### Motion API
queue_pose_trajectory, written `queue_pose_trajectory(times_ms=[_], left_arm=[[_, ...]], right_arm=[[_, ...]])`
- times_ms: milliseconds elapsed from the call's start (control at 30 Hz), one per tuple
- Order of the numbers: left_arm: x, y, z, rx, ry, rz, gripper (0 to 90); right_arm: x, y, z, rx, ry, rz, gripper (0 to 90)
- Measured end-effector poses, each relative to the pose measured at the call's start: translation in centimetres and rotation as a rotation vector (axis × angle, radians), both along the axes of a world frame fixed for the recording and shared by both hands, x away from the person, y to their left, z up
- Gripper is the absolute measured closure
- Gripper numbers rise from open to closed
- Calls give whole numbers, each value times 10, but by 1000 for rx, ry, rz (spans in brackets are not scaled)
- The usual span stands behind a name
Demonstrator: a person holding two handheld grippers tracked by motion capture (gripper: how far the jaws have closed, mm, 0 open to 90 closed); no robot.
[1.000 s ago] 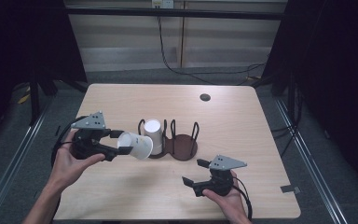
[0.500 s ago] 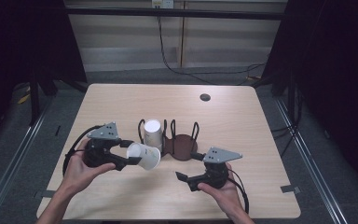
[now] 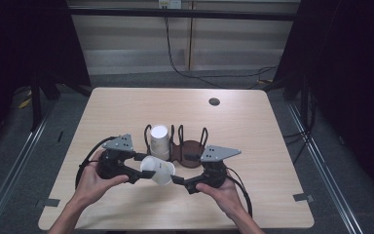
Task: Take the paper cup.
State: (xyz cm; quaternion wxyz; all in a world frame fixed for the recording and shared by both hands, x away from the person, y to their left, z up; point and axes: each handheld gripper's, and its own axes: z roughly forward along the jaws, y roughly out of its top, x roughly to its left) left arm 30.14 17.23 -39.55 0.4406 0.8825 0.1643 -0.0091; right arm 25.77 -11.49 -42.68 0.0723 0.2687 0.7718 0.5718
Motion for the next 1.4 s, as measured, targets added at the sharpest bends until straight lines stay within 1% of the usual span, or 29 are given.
queue_pose_trajectory(times_ms=[67, 100, 167, 267, 333, 367, 400, 433, 467, 500, 533, 567, 633, 667, 733, 767, 967, 1067, 1100, 1200, 1233, 1267, 1300, 1333, 1367, 1400], left_arm=[[-1, -4, -1, 10, 5, -16, 372], [-2, -6, -2, 4, 6, -21, 372], [-4, -11, -2, 5, 9, -37, 372], [-6, -14, -2, 11, 15, -51, 373], [-8, -16, -3, 9, 18, -59, 372], [-9, -17, -2, 7, 16, -51, 373], [-9, -17, -2, 11, 14, -54, 372], [-9, -17, -2, 10, 16, -58, 373], [-10, -17, -2, 8, 16, -58, 373], [-10, -17, -2, 7, 15, -58, 372], [-9, -16, -1, -3, 21, -58, 372], [-8, -14, 1, -12, 22, -57, 372], [-8, -13, 2, -8, 23, -57, 373], [-8, -12, 2, -19, 27, -60, 373], [-8, -11, 4, -26, 29, -67, 373], [-9, -11, 6, -33, 26, -67, 373], [-9, -12, 6, -35, 23, -71, 373], [-9, -11, 8, -45, 33, -76, 373], [-9, -11, 7, -49, 45, -83, 373], [-8, -11, 6, -48, 50, -88, 373], [-7, -10, 6, -54, 54, -93, 373], [-7, -10, 6, -54, 54, -93, 373], [-7, -10, 6, -60, 57, -93, 373], [-7, -10, 6, -60, 57, -93, 373], [-7, -10, 6, -60, 58, -92, 373], [-7, -10, 6, -66, 65, -89, 373]], right_arm=[[1, 4, -1, 9, 6, 17, 131], [2, 5, -3, 7, 11, 22, 132], [2, 9, -8, -17, 22, 43, 135], [2, 11, -12, -27, 24, 60, 140], [1, 13, -14, -38, 15, 66, 144], [0, 14, -16, -44, 16, 73, 148], [0, 14, -17, -47, 9, 68, 166], [-2, 13, -18, -36, -8, 61, 184], [-2, 13, -18, -36, -8, 61, 184], [-1, 13, -19, -34, -4, 72, 176], [-1, 13, -19, -34, -4, 72, 176], [-1, 14, -21, -46, -5, 85, 171], [-1, 15, -21, -45, -5, 87, 167], [-2, 16, -22, -47, -4, 92, 163], [-2, 19, -24, -55, -7, 100, 149], [-3, 21, -25, -65, -14, 104, 126], [-3, 25, -25, -82, -38, 88, 131], [-3, 27, -27, -89, -46, 99, 134], [-2, 29, -29, -100, -49, 102, 139], [-2, 30, -30, -103, -49, 109, 156], [-3, 32, -30, -106, -59, 119, 175], [-3, 32, -30, -106, -59, 119, 175], [-4, 32, -30, -108, -65, 130, 199], [-4, 32, -30, -108, -65, 130, 199], [-4, 32, -29, -110, -72, 134, 221], [-4, 32, -29, -110, -72, 134, 221]])
